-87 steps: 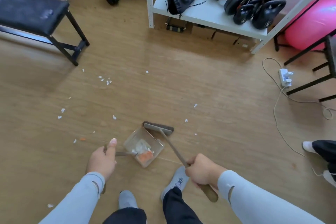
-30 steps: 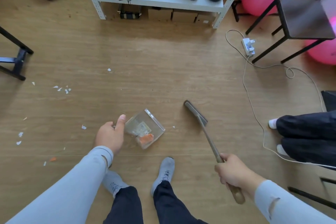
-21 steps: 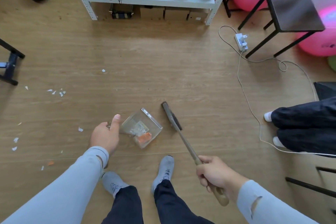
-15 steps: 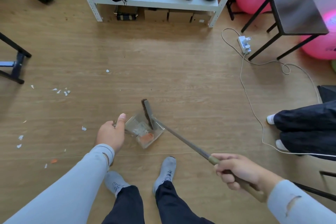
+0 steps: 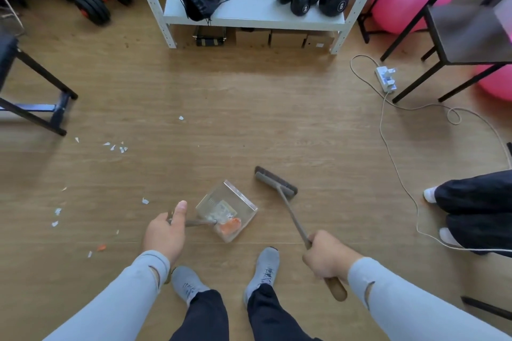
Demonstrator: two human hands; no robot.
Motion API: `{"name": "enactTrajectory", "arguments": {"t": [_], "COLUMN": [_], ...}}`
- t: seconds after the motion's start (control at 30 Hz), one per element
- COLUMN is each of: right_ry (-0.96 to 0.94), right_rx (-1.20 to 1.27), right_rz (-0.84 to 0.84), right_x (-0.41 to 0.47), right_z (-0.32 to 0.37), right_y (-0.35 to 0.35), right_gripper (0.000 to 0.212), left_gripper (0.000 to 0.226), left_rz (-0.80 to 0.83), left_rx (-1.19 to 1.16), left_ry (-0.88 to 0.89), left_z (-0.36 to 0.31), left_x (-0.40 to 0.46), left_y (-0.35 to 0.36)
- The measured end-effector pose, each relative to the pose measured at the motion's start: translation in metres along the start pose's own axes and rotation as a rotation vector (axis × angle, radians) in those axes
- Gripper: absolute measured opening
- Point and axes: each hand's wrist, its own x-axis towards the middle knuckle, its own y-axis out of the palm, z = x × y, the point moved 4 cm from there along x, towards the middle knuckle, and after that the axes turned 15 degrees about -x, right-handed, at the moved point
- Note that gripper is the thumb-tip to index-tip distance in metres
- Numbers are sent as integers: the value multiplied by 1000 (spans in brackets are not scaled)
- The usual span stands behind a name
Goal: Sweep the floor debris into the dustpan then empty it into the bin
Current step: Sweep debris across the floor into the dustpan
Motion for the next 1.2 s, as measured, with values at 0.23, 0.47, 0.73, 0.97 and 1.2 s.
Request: {"name": "enactTrajectory", "arguments": {"t": [0.23, 0.47, 0.73, 0.97, 1.2], "right_ry": [-104, -81, 149, 327, 221], "right_rx": [271, 488, 610, 642, 465], "right_rz": [281, 96, -260, -164, -55], "right_x": [-29, -57, 22, 83, 49], "right_z": [-39, -77, -108, -143, -112], "right_y": [-20, -82, -143, -119, -13], "right_gripper": [57, 52, 23, 17, 38], "left_gripper": [84, 88, 78, 75, 68], "left_rz": [-16, 19, 69, 57, 27], "left_rx": [-21, -31, 49, 112, 109], "left_ry": [-19, -40, 12, 74, 108], "left_z": [3, 6, -31, -50, -56], "left_x": [-2, 0, 4, 15, 6], "left_y": [-2, -5, 43, 83, 90]}}
